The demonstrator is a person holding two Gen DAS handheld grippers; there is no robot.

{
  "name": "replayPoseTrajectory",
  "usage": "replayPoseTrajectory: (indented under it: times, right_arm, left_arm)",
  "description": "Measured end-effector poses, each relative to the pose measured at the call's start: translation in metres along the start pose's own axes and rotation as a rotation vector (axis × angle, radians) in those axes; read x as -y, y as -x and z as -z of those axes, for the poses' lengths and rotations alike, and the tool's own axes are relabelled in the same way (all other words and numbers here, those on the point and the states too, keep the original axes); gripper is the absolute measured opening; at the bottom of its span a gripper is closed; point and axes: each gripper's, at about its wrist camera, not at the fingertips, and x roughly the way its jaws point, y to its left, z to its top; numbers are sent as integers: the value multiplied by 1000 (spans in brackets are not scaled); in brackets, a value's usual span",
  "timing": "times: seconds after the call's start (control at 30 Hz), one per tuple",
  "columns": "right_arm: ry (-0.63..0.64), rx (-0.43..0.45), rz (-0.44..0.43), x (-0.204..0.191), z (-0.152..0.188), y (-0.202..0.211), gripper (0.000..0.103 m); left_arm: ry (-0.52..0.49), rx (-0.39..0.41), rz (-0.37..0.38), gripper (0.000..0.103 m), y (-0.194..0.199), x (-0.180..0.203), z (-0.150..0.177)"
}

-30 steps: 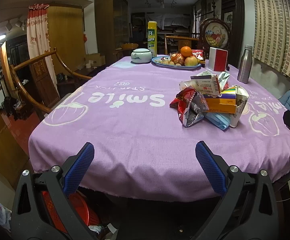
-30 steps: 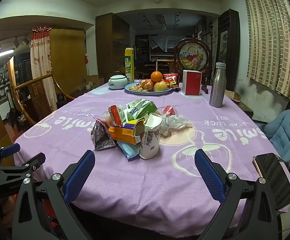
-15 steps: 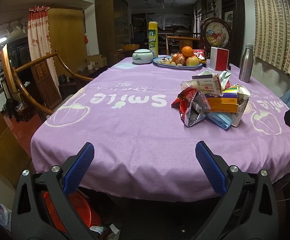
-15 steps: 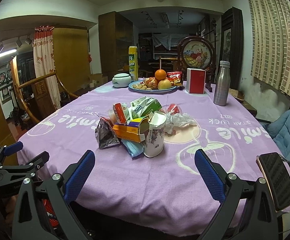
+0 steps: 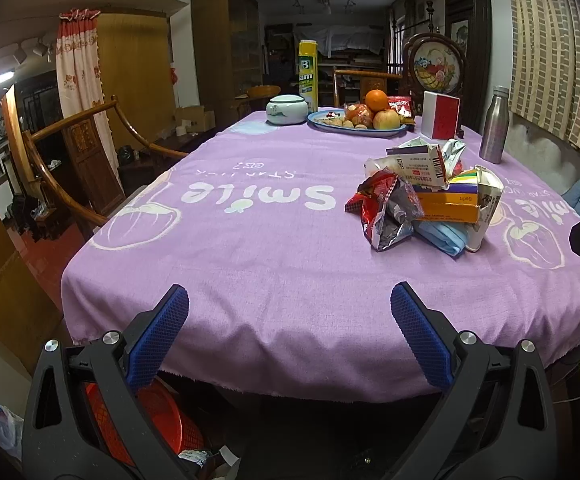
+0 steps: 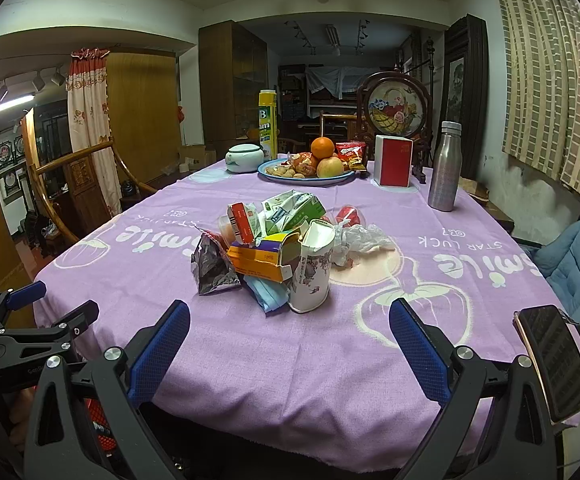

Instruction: Collect trash

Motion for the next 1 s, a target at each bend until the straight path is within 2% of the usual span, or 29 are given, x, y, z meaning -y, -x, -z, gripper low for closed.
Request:
replayPoseTrajectory:
  times: [1.0]
  right_arm:
    - [4, -10, -2, -3, 7, -4, 97]
  left_arm:
    - [-3, -8, -3, 97, -1, 1, 3]
